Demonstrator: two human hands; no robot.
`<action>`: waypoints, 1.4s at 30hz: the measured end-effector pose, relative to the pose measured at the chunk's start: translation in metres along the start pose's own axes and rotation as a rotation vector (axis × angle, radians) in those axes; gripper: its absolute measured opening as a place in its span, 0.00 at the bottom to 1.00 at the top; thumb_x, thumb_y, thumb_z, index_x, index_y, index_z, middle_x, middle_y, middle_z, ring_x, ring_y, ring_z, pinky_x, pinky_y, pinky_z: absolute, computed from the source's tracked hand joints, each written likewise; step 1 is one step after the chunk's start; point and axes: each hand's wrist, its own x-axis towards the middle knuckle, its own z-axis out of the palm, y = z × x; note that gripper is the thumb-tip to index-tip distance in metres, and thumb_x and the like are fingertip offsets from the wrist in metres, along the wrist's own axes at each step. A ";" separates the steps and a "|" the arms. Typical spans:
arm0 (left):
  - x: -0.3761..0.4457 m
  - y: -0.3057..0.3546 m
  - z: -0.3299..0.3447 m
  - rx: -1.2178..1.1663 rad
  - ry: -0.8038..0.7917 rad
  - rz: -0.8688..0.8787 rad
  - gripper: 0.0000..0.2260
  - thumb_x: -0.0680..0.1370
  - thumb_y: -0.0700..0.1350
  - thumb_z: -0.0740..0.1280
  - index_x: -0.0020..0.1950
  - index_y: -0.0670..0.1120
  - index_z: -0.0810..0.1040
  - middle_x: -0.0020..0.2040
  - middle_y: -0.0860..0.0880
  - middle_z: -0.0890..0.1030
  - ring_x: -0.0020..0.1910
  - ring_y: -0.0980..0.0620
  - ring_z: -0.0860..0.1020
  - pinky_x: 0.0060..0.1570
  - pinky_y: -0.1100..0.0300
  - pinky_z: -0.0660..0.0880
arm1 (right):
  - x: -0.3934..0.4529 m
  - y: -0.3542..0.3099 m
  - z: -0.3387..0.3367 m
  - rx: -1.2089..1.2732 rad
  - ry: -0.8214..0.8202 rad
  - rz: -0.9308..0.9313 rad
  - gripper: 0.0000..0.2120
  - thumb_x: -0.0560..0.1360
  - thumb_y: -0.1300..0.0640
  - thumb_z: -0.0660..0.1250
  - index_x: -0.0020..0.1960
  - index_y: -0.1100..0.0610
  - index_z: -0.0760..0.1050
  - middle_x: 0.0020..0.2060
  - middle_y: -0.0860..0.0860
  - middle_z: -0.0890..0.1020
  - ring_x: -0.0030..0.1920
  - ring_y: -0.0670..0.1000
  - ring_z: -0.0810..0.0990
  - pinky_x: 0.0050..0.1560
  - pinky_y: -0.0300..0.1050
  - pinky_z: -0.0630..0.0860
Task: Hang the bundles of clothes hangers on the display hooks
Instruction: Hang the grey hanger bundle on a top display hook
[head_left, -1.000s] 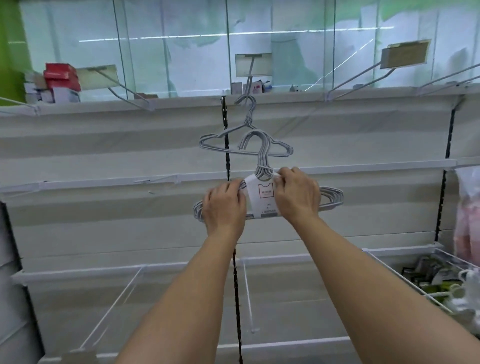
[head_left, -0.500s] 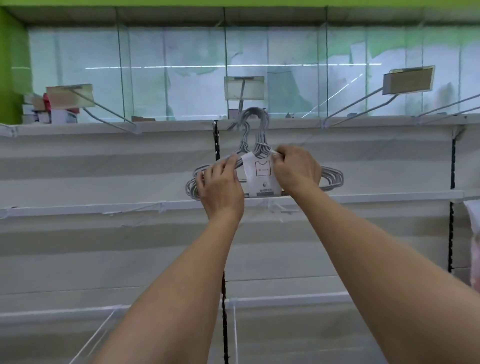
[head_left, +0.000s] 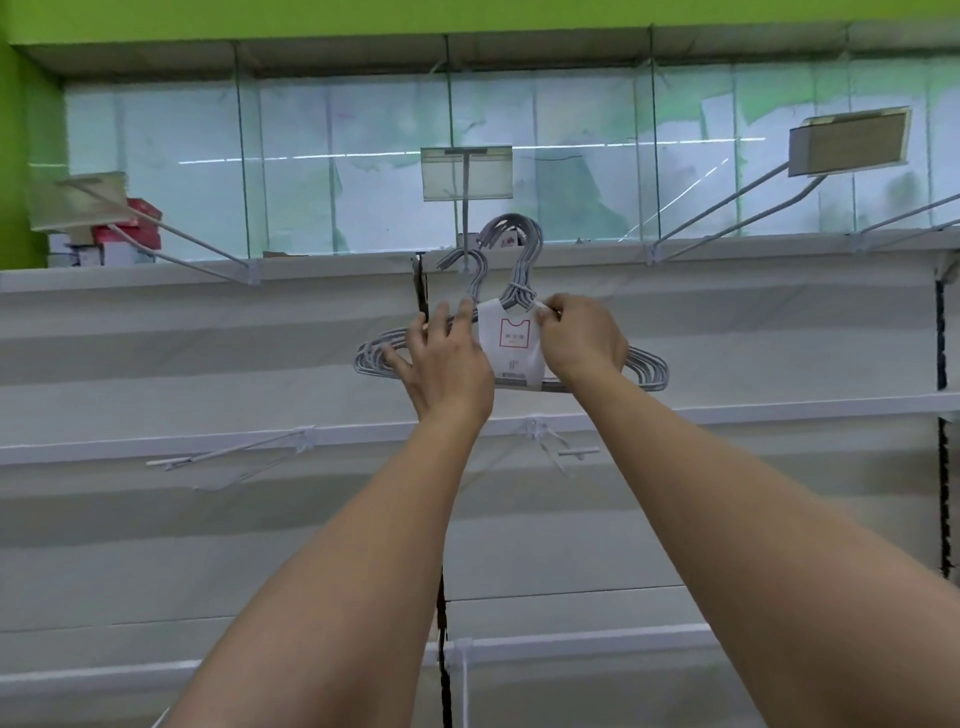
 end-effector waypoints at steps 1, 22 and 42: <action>0.004 0.000 0.001 0.000 -0.010 -0.019 0.21 0.81 0.45 0.54 0.75 0.56 0.60 0.76 0.52 0.61 0.75 0.47 0.55 0.72 0.37 0.42 | 0.002 -0.001 0.004 0.007 0.009 0.009 0.13 0.81 0.50 0.56 0.55 0.50 0.79 0.54 0.52 0.81 0.55 0.56 0.77 0.45 0.42 0.66; 0.048 -0.047 0.031 0.017 -0.004 0.053 0.28 0.80 0.61 0.52 0.77 0.51 0.55 0.78 0.49 0.54 0.76 0.46 0.50 0.72 0.41 0.41 | 0.047 -0.027 0.062 0.079 -0.068 0.011 0.13 0.81 0.49 0.57 0.57 0.49 0.79 0.55 0.53 0.81 0.57 0.57 0.77 0.49 0.45 0.67; 0.041 -0.063 0.061 0.025 -0.169 0.036 0.26 0.81 0.59 0.52 0.77 0.51 0.55 0.77 0.47 0.56 0.75 0.46 0.54 0.73 0.43 0.43 | 0.047 0.000 0.095 -0.207 0.028 -0.089 0.14 0.82 0.54 0.56 0.65 0.54 0.72 0.63 0.56 0.73 0.65 0.57 0.68 0.67 0.51 0.61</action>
